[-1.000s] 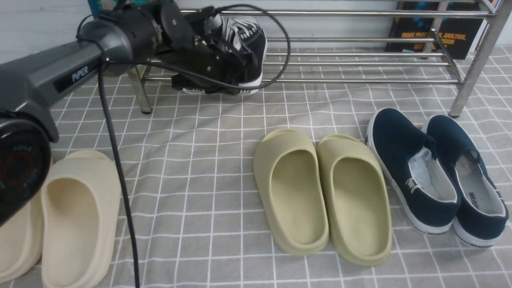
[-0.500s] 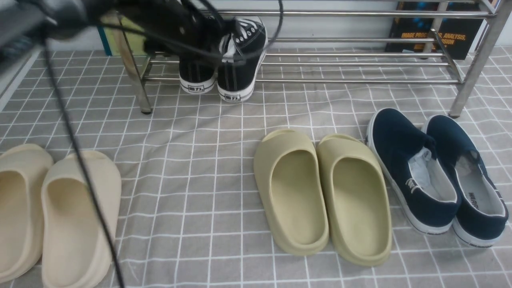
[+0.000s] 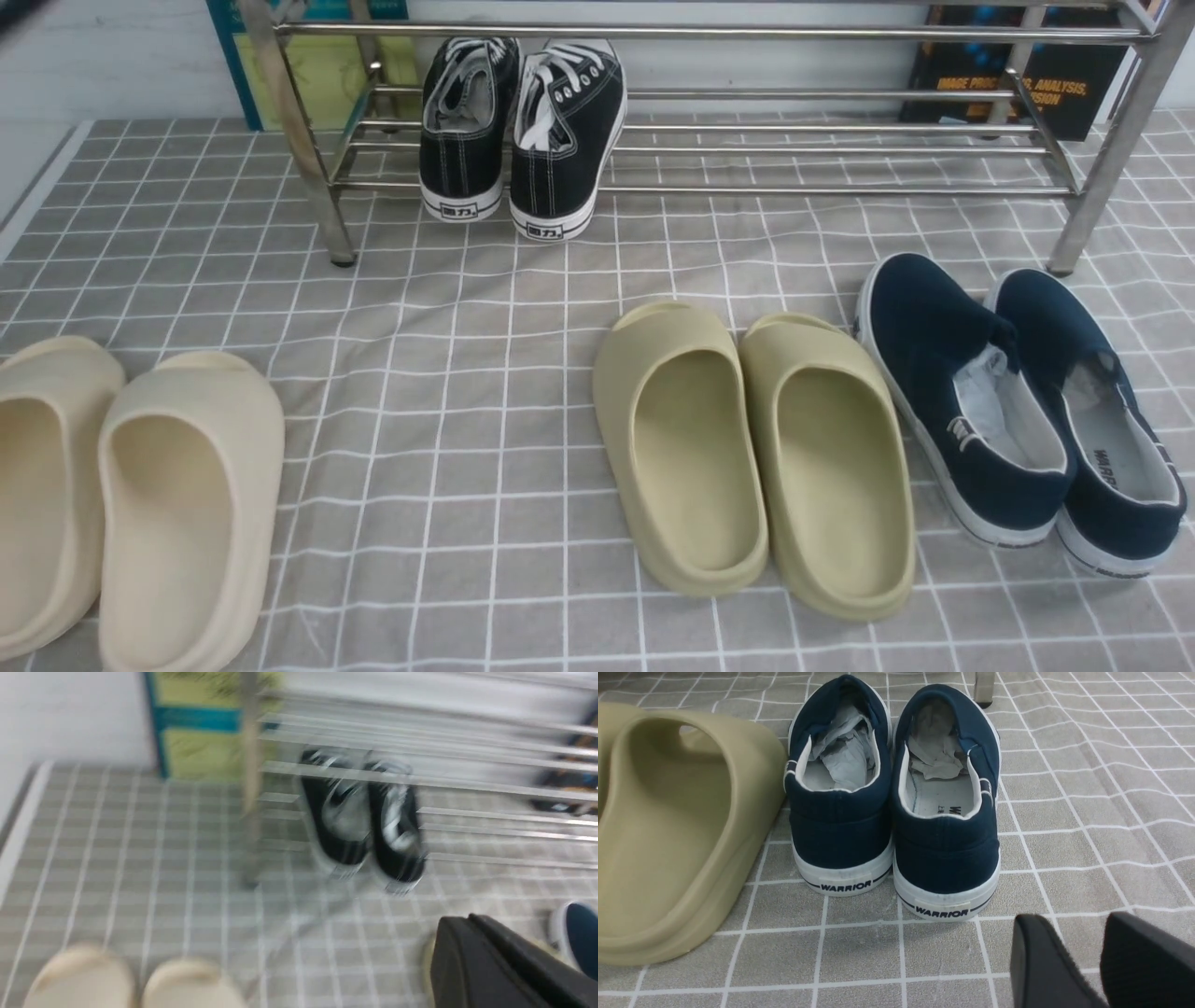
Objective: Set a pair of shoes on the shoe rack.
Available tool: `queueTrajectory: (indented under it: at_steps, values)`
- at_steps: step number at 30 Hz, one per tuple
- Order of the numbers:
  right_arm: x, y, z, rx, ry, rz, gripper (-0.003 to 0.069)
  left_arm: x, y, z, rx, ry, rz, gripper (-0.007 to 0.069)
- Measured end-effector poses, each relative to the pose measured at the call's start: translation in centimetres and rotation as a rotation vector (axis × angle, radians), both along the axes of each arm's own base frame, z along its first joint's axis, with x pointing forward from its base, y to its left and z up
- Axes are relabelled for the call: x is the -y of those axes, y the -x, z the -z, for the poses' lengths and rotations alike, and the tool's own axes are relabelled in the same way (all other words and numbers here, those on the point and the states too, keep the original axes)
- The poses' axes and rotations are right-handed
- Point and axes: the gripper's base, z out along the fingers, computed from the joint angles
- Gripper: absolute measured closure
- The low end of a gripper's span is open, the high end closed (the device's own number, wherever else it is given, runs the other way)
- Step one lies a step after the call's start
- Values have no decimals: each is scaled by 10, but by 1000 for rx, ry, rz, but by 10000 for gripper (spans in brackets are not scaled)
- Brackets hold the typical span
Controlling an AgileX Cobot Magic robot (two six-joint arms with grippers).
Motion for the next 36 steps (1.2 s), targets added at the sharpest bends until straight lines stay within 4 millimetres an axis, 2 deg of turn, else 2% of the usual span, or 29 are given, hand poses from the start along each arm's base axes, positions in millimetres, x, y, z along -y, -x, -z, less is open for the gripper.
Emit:
queueTrajectory:
  at_steps: [1, 6, 9, 10, 12, 15, 19, 25, 30, 36]
  values:
    - [0, 0, 0, 0, 0, 0, 420, -8, 22, 14, 1, 11, -24, 638]
    - [0, 0, 0, 0, 0, 0, 420, -22, 67, 64, -39, 46, -73, 638]
    - [0, 0, 0, 0, 0, 0, 420, -29, 97, 83, -4, 79, -69, 638]
    - [0, 0, 0, 0, 0, 0, 420, -29, 96, 84, -9, 79, -68, 638]
    - [0, 0, 0, 0, 0, 0, 420, -35, 121, 93, 53, 105, -61, 638]
    - [0, 0, 0, 0, 0, 0, 420, -41, 141, 102, 102, 123, -61, 638]
    - [0, 0, 0, 0, 0, 0, 420, -44, 152, 113, 89, 122, -67, 638]
    - [0, 0, 0, 0, 1, 0, 420, -44, 150, 133, -54, 88, -87, 638]
    - [0, 0, 0, 0, 1, 0, 420, -45, 154, 140, -145, 72, -100, 638]
    - [0, 0, 0, 0, 1, 0, 420, -46, 155, 142, -172, 68, -103, 638]
